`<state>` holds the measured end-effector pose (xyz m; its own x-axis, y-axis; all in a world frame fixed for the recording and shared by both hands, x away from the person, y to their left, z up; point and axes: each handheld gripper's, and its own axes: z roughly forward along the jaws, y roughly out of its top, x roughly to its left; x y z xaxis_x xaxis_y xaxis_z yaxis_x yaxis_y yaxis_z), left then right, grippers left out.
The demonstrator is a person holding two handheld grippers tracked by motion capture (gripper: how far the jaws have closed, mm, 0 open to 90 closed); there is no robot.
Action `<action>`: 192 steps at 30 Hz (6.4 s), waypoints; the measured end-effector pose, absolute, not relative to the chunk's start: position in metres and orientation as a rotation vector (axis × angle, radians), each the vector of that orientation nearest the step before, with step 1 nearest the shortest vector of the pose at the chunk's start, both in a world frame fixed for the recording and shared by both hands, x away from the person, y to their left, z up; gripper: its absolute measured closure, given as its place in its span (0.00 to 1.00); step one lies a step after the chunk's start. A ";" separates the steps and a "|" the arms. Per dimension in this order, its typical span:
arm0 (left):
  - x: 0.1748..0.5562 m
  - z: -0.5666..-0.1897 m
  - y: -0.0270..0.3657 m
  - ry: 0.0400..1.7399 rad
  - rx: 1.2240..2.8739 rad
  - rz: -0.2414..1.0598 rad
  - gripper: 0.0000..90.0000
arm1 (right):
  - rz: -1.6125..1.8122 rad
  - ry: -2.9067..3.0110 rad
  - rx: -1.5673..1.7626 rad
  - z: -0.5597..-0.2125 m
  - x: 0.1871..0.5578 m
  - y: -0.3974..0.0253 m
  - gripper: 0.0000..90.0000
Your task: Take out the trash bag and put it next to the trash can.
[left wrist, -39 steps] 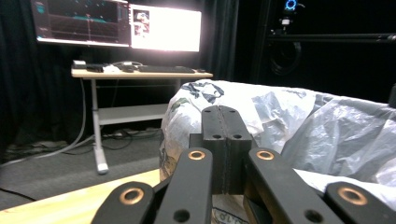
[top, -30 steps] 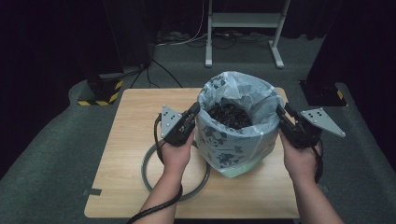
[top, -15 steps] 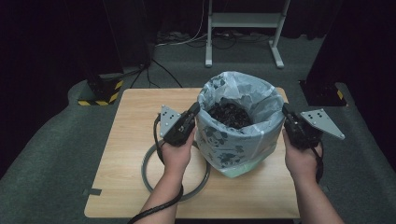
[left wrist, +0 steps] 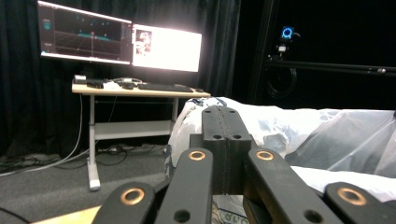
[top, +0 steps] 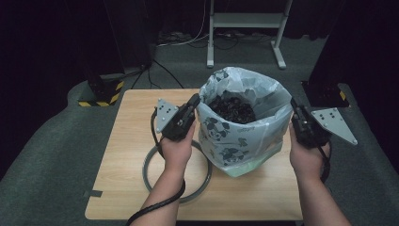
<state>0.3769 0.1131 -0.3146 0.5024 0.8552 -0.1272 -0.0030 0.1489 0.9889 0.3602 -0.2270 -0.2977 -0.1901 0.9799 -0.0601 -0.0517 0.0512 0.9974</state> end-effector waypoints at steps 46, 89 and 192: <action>0.375 -0.342 0.133 0.861 1.361 0.614 1.00 | 1.466 1.405 0.739 -0.238 0.330 -0.123 1.00; 0.365 -0.344 0.147 0.814 1.372 0.577 0.99 | 1.302 1.549 0.530 -0.353 0.314 -0.021 1.00; 0.379 -0.307 0.118 0.834 1.349 0.529 1.00 | 1.262 1.488 0.883 -0.324 0.298 -0.202 0.61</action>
